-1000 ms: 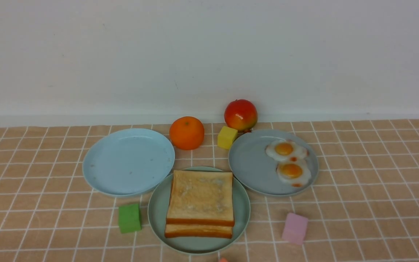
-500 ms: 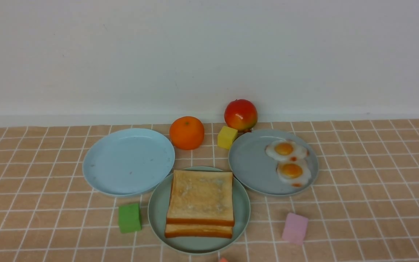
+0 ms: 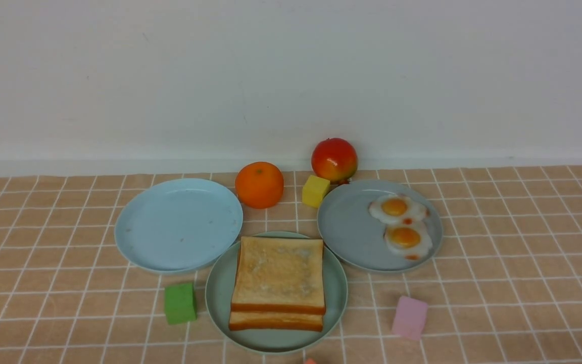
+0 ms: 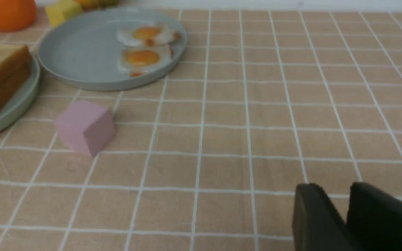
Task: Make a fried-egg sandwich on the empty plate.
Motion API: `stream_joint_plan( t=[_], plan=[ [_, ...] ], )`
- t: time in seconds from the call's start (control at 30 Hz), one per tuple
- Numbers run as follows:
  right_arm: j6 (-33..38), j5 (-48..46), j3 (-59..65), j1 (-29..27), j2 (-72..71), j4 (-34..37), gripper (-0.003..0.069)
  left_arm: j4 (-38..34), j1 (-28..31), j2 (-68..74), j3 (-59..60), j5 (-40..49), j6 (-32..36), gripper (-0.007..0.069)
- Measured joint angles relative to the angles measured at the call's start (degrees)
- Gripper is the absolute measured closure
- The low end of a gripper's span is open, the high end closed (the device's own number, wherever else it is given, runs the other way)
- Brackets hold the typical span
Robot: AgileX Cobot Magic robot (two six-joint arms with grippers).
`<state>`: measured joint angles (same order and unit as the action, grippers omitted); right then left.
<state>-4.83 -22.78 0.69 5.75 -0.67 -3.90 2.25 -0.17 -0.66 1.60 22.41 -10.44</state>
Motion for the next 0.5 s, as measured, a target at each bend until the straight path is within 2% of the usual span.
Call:
stream_joint_plan(
  t=[0.5],
  plan=[
    [0.0, 0.5, 0.1, -0.5, 0.0, 0.0, 0.0458, 0.0, 0.0, 0.0, 0.0, 0.0, 0.0, 0.0585]
  ],
)
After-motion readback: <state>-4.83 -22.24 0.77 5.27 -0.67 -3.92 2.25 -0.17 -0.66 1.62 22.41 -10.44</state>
